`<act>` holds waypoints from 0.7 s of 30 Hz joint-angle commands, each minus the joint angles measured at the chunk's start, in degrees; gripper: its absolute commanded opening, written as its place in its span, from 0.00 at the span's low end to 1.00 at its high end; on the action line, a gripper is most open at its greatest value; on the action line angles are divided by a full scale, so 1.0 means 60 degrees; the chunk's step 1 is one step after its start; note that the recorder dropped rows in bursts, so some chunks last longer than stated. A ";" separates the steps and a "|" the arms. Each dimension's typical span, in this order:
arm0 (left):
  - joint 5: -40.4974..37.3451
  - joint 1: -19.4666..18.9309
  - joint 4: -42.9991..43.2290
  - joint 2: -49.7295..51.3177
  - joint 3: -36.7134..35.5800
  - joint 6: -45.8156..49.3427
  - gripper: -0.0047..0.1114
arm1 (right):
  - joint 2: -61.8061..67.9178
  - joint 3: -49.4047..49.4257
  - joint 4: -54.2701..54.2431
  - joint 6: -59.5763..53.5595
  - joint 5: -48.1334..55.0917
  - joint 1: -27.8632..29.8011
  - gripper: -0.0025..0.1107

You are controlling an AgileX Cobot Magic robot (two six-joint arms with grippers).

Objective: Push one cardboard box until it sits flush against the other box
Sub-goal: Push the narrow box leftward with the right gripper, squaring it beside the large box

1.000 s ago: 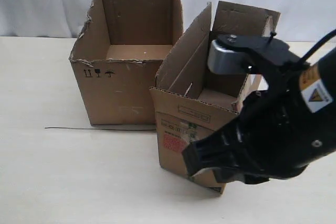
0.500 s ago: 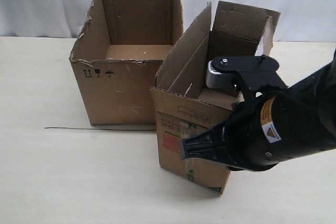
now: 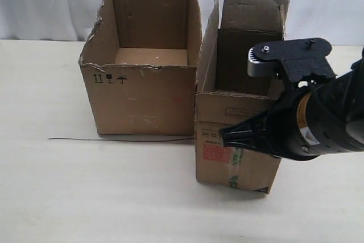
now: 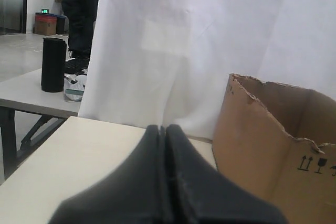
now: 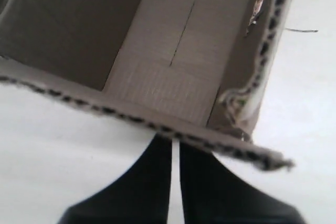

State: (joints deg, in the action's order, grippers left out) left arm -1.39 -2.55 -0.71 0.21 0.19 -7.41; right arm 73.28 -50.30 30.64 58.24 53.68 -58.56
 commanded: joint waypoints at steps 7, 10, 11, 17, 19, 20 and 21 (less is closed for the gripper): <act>0.0087 -0.0004 0.0016 -0.0035 -0.0031 -0.0034 0.04 | 0.0001 0.0005 0.0473 0.0132 0.0006 0.0861 0.07; 0.0087 -0.0004 0.0016 -0.0035 -0.0031 -0.0034 0.04 | 0.0001 0.0005 0.0433 0.0064 -0.0036 0.0856 0.07; 0.0087 -0.0004 0.0016 -0.0035 -0.0031 -0.0034 0.04 | 0.0001 0.0005 0.0433 0.0064 -0.0059 0.0856 0.07; 0.0087 -0.0004 0.0016 -0.0035 -0.0031 -0.0034 0.04 | 0.0001 0.0005 0.0503 0.0177 -0.0375 0.0856 0.07; 0.0087 -0.0004 0.0016 -0.0035 -0.0031 -0.0034 0.04 | 0.0001 0.0005 0.0610 0.0251 -0.0448 0.0856 0.07; 0.0087 -0.0004 0.0016 -0.0035 -0.0031 -0.0034 0.04 | 0.0001 0.0005 0.0656 0.0381 -0.0448 0.0874 0.07; 0.0087 -0.0004 0.0016 -0.0035 -0.0031 -0.0034 0.04 | 0.0001 0.0005 0.0740 0.0510 -0.0425 0.0874 0.07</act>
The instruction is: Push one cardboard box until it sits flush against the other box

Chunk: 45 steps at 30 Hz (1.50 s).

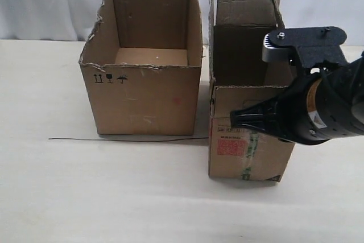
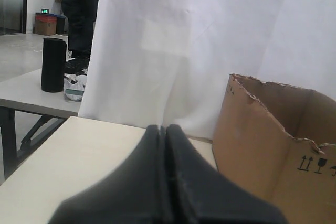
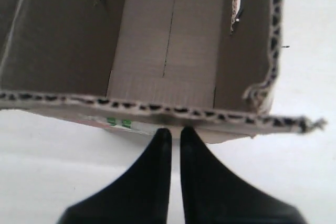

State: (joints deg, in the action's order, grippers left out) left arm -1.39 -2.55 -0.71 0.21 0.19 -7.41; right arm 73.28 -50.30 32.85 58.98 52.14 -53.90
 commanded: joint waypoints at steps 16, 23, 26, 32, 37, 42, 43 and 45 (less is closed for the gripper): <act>0.0087 -0.0004 0.0016 -0.0035 -0.0031 -0.0034 0.04 | 0.1539 -0.0928 0.2290 0.1190 -0.0311 0.0096 0.07; 0.0087 -0.0004 0.0016 -0.0035 -0.0031 -0.0034 0.04 | 0.1986 -0.1148 0.2947 0.1552 -0.0232 0.0096 0.07; 0.0087 -0.0004 0.0016 -0.0035 -0.0031 -0.0034 0.04 | 0.2192 -0.1147 0.2933 0.1552 -0.0256 0.0215 0.07; 0.0087 -0.0004 0.0016 -0.0035 -0.0031 -0.0034 0.04 | 0.2324 -0.1169 0.2888 0.1944 -0.0609 0.0656 0.07; 0.0087 -0.0004 0.0016 -0.0035 -0.0031 -0.0034 0.04 | 0.2324 -0.1169 0.2994 0.2026 -0.1367 0.0672 0.07; 0.0087 -0.0004 0.0016 -0.0035 -0.0031 -0.0034 0.04 | 0.2324 -0.1169 0.3495 0.2479 -0.1461 0.0807 0.07; 0.0087 -0.0004 0.0016 -0.0035 -0.0031 -0.0034 0.04 | 0.2324 -0.1169 0.3468 0.2479 -0.1482 0.0945 0.07; 0.0087 -0.0004 0.0016 -0.0035 -0.0031 -0.0034 0.04 | 0.2324 -0.1169 0.3401 0.2518 -0.1613 0.1116 0.07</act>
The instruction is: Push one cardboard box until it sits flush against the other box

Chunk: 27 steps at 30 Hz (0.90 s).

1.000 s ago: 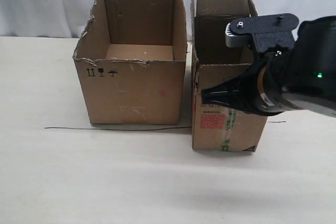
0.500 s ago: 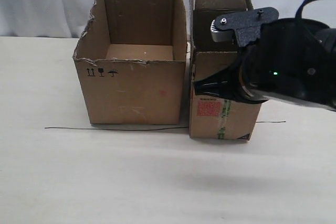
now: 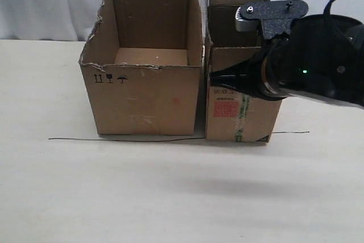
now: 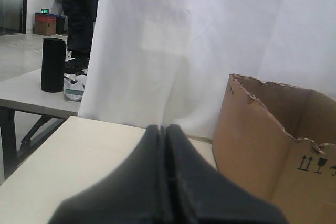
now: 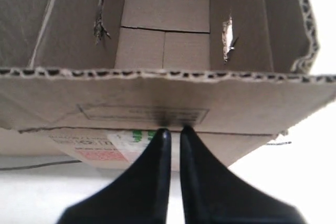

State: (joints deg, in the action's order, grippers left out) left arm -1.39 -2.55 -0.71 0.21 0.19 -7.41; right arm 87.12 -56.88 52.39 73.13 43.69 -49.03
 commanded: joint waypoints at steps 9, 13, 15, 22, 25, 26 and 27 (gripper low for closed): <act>0.0087 -0.0004 0.0016 -0.0035 -0.0031 -0.0034 0.04 | 0.0017 -0.0072 0.0190 0.0191 -0.0799 0.0304 0.07; 0.0087 -0.0004 0.0016 -0.0035 -0.0031 -0.0034 0.04 | -0.0147 -0.0072 -0.0266 0.0028 -0.0609 0.0263 0.07; 0.0087 -0.0004 0.0016 -0.0035 -0.0031 -0.0034 0.04 | -0.0459 -0.0072 -0.0521 -0.0245 -0.0403 0.0094 0.07; 0.0087 -0.0004 0.0016 -0.0035 -0.0031 -0.0034 0.04 | -0.2699 -0.0097 0.0136 -0.0369 0.1095 -0.0904 0.07; 0.0087 -0.0004 0.0016 -0.0035 -0.0031 -0.0034 0.04 | -0.3427 -0.0459 0.0739 -0.0044 0.3453 -0.0649 0.07; 0.0087 -0.0004 0.0016 -0.0035 -0.0031 -0.0034 0.04 | -0.3498 -0.0646 0.0887 -0.0219 0.3913 -0.0286 0.07; 0.0087 -0.0004 0.0016 -0.0035 -0.0031 -0.0034 0.04 | -0.3529 -0.0775 0.0734 -0.0596 0.3853 0.0247 0.07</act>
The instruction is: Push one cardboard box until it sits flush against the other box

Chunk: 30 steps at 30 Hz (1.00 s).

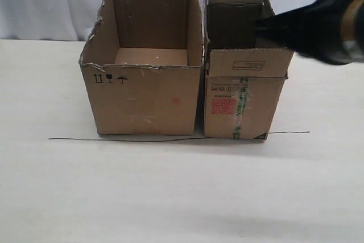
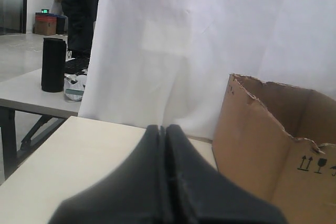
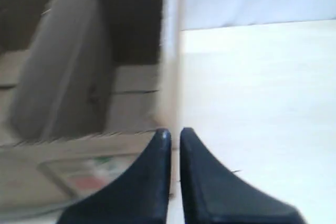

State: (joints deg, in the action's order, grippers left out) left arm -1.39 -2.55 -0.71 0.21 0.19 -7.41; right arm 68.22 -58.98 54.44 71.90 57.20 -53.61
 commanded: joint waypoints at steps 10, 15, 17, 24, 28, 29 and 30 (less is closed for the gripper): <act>0.0087 -0.0004 0.0016 -0.0035 -0.0031 -0.0034 0.04 | 0.1723 -0.0838 -0.7718 -0.6742 -0.2567 0.7275 0.07; 0.0087 -0.0004 0.0016 -0.0035 -0.0031 -0.0034 0.04 | 0.2768 -0.0838 -0.9073 -0.8461 -0.3105 0.7740 0.07; 0.0087 -0.0004 0.0016 -0.0035 -0.0031 -0.0034 0.04 | 0.3281 -0.0838 -0.9701 -0.8975 -0.3448 0.7740 0.07; 0.0087 -0.0004 0.0016 -0.0035 -0.0031 -0.0034 0.04 | 0.4265 -0.0925 -1.2731 -1.1097 -0.4145 0.7740 0.07; 0.0087 -0.0004 0.0016 -0.0035 -0.0031 -0.0034 0.04 | 0.4727 -0.1368 -1.4046 -1.2079 -0.4032 0.7740 0.07; 0.0087 -0.0004 0.0016 -0.0035 -0.0031 -0.0034 0.04 | 0.4835 -0.1488 -1.4289 -1.2198 -0.4016 0.7740 0.07; 0.0087 -0.0004 0.0016 -0.0035 -0.0031 -0.0034 0.04 | 0.4895 -0.1570 -1.4476 -1.2209 -0.4016 0.7740 0.07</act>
State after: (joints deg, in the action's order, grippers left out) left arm -1.39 -2.55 -0.71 0.21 0.19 -7.41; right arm 96.58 -66.95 -28.56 1.46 33.91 -7.49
